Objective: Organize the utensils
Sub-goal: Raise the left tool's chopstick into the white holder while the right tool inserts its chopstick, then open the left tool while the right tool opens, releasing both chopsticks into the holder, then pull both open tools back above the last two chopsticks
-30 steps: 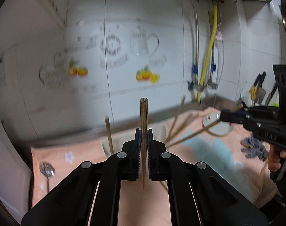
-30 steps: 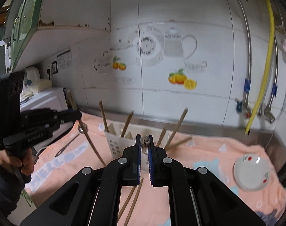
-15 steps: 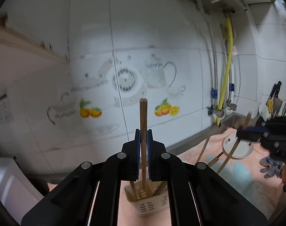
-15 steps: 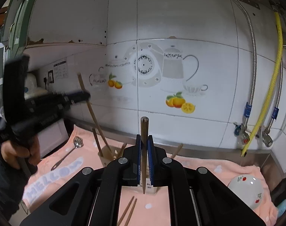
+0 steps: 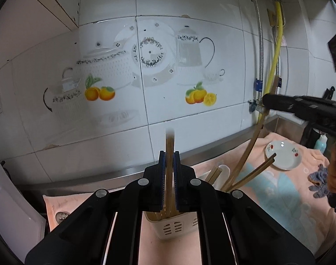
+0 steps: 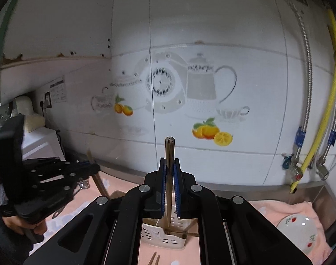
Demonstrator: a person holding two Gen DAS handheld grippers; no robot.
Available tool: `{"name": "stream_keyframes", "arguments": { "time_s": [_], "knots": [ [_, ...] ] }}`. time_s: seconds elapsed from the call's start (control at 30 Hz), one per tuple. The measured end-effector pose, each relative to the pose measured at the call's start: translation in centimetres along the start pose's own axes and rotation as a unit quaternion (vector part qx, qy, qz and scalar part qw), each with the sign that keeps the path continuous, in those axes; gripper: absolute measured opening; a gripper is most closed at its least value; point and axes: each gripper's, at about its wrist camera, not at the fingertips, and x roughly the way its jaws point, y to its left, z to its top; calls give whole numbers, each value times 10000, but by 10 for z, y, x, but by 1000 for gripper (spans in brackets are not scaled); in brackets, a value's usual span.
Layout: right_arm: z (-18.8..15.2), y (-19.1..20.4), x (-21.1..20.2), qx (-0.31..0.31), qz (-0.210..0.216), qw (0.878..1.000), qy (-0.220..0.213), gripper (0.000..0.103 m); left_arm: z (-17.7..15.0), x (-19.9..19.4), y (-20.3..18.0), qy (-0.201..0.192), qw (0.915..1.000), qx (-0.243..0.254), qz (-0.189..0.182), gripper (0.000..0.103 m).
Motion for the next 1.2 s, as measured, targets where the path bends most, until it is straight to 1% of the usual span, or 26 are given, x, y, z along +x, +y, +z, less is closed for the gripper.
{"name": "stream_keyframes", "arguments": {
  "time_s": [0.23,0.3,0.37,0.43,0.47,0.5,0.53,0.6,0.7,0.73,0.8,0.83,0.9,1.0,1.1,1.17,1.2],
  "knots": [
    [-21,-4,29,69,12,9992,397,6,-4,-2,0,34,10000,-22,-21,7],
    [-25,-5,30,96,36,9990,432,7,-5,-6,0,-8,10000,-36,-28,12],
    [-27,-5,28,99,23,9991,420,8,-5,-12,-1,-71,10000,-60,-24,29],
    [-27,-5,24,85,0,9992,393,13,-5,-18,-2,-134,9999,-65,-12,30],
    [-27,-5,21,75,-18,9993,365,19,-5,-22,-3,-159,9998,-70,-17,32],
    [-27,-5,17,59,-30,9994,330,22,-5,-25,-3,-179,9998,-78,-17,34],
    [-27,-4,11,23,-42,9996,289,23,-7,-30,-5,-219,9997,-91,4,41],
    [-29,-2,0,-26,-33,9997,244,25,-9,-38,-6,-275,9996,-105,11,44],
    [-39,2,-19,-125,-34,9996,234,33,-17,-51,-9,-286,9994,-183,0,52],
    [-43,3,-24,-144,-29,9996,245,34,-19,-53,-10,-280,9994,-194,-1,54],
    [-57,6,-35,-166,-15,9993,324,37,-28,-59,-14,-251,9995,-202,10,58],
    [-64,8,-39,-166,0,9992,358,38,-33,-62,-15,-238,9995,-208,30,62],
    [-82,10,-48,-145,36,9989,439,41,-46,-68,-19,-205,9995,-246,25,65],
    [-111,15,-55,-86,95,9979,642,43,-63,-72,-21,-103,9994,-321,15,74],
    [-140,19,-60,-58,27,9965,833,47,-82,-75,-23,32,9993,-369,6,82],
    [-159,21,-62,-36,-4,9951,986,48,-94,-76,-24,125,9991,-399,73,88],
    [-170,24,-62,-41,-22,9941,1082,48,-100,-76,-24,160,9989,-433,80,89]
  ]
}}
